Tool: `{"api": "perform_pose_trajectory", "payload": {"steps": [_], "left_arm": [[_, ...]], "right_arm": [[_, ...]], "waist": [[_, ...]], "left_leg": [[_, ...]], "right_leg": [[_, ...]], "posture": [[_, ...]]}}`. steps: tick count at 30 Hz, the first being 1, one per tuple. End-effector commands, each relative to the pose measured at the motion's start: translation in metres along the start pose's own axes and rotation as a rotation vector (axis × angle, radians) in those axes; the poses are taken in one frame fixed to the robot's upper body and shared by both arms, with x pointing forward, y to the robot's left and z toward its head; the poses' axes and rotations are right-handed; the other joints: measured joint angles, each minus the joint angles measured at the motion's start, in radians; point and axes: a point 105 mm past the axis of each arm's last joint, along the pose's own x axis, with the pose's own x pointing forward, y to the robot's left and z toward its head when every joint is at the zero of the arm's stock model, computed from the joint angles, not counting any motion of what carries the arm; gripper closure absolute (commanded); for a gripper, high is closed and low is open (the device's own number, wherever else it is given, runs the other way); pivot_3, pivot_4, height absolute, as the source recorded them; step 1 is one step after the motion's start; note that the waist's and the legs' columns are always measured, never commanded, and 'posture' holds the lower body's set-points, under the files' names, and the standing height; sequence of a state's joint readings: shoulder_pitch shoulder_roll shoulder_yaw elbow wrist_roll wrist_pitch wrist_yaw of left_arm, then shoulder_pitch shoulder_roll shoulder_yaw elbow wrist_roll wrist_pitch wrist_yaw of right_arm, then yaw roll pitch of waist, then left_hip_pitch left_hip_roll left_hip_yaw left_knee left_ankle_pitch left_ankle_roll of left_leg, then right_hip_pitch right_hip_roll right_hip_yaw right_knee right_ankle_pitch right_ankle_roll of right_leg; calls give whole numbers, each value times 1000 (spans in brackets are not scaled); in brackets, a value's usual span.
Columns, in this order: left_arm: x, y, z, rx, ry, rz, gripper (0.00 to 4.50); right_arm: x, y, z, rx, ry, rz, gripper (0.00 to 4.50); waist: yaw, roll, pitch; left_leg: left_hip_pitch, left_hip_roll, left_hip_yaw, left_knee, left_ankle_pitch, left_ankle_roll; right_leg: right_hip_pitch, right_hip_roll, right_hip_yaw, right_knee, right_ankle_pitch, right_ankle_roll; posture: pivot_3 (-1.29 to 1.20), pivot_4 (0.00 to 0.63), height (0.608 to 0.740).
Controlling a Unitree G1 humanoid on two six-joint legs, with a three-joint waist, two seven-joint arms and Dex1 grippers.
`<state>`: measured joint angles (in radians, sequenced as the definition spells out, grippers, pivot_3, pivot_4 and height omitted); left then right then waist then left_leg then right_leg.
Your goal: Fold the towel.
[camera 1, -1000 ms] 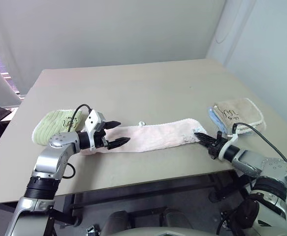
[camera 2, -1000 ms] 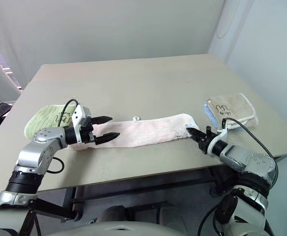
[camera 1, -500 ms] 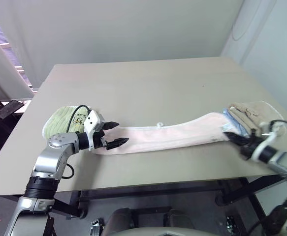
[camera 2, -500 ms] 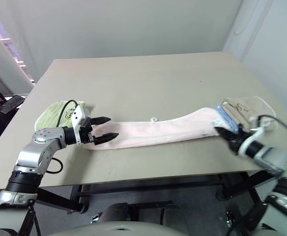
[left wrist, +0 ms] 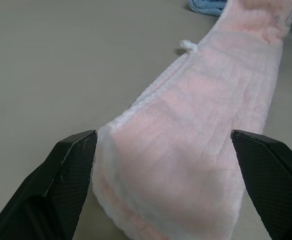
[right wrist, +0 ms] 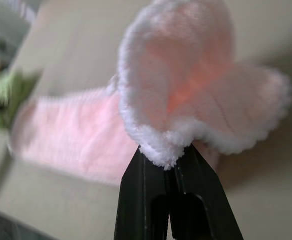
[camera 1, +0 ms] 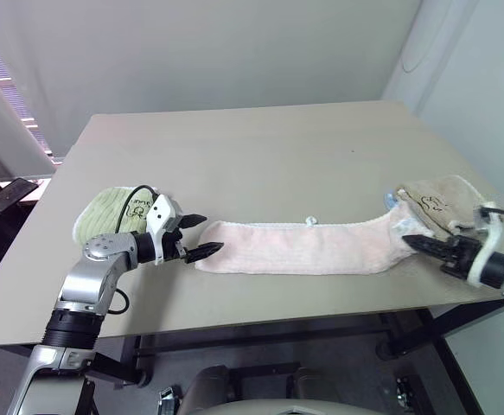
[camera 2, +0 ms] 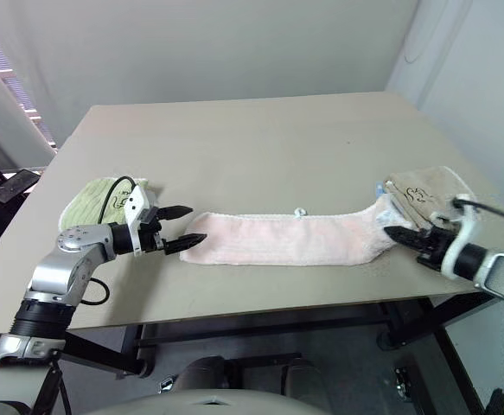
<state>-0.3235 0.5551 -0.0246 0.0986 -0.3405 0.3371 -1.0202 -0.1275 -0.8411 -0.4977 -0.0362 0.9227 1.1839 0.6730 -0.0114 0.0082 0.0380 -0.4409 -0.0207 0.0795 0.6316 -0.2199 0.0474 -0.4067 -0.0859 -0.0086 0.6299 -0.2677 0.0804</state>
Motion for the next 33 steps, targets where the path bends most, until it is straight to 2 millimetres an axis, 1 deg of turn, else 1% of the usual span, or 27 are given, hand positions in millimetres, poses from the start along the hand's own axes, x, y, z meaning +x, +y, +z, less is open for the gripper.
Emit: {"api": "perform_pose_trajectory", "payload": {"steps": [1,3,6,8,10,13,15,17,20,25,28,31,33], "left_arm": [[-1,3,12,42,-27,7,0],[-1,3,11,41,-24,11,0],[-1,2,11,38,-24,11,0],[0,1,11,37,-24,8,0],[1,1,11,39,-22,7,0],[2,1,11,43,-18,4,0],[2,1,12,43,-23,6,0],[0,1,12,42,-23,12,0],[-1,1,10,42,-17,15,0],[-1,1,10,41,-19,20,0],[-1,1,10,40,-20,20,0],[-1,1,10,41,-18,18,0],[-1,2,10,40,-19,17,0]], "right_arm": [[1,21,8,-136,-3,60,4482],[9,32,1,-219,38,86,4482],[24,47,-6,-278,72,127,4482],[37,57,-15,-316,107,166,4482],[49,63,-20,-333,118,194,4482],[68,62,-26,-318,146,187,4482],[75,60,-36,-323,186,185,4482],[80,63,-41,-335,193,205,4482],[84,69,-44,-343,189,234,4482],[91,70,-50,-375,199,231,4482],[91,70,-47,-400,181,236,3775],[87,78,-41,-415,156,269,2755],[80,88,-42,-467,158,316,1992]], "waist": [[2,-1,0],[2,-1,0],[0,-1,0],[-1,-1,0],[-1,-1,0],[0,-1,0],[1,-1,0],[6,-2,0],[3,-2,0],[1,-2,0],[1,-2,0],[1,-2,-1],[2,-2,-1]], "left_leg": [[0,0,1,0,0,0],[0,0,1,0,0,0],[-1,0,2,-1,-1,1],[-1,0,2,-1,-1,1],[-1,0,2,-1,-1,1],[0,0,2,-1,-1,1],[0,0,2,0,-1,1],[-1,0,2,-1,-1,1],[-2,0,4,-1,-1,1],[-1,0,4,-1,-1,1],[-1,0,4,-1,-1,1],[-1,0,4,0,-1,1],[-1,0,4,0,-1,1]], "right_leg": [[-1,-1,-1,0,0,0],[-1,-2,-1,-1,0,0],[-2,-2,-1,-1,0,0],[-2,-2,-1,-1,0,0],[-3,-2,-1,0,0,0],[-3,-2,-1,0,0,0],[-3,-2,-1,0,1,-1],[-4,-3,-1,0,1,-1],[-4,-3,-1,-1,1,-1],[-4,-3,-1,1,1,-1],[-4,-3,-1,1,1,-1],[-3,-3,-1,1,1,-1],[-3,-3,-1,1,1,-1]], "posture": [[0,0,730],[0,0,730],[0,0,730],[0,0,730],[0,0,730],[0,0,730],[0,0,730],[0,0,730],[0,0,730],[0,0,730],[0,0,730],[0,0,730],[0,0,730]]}}
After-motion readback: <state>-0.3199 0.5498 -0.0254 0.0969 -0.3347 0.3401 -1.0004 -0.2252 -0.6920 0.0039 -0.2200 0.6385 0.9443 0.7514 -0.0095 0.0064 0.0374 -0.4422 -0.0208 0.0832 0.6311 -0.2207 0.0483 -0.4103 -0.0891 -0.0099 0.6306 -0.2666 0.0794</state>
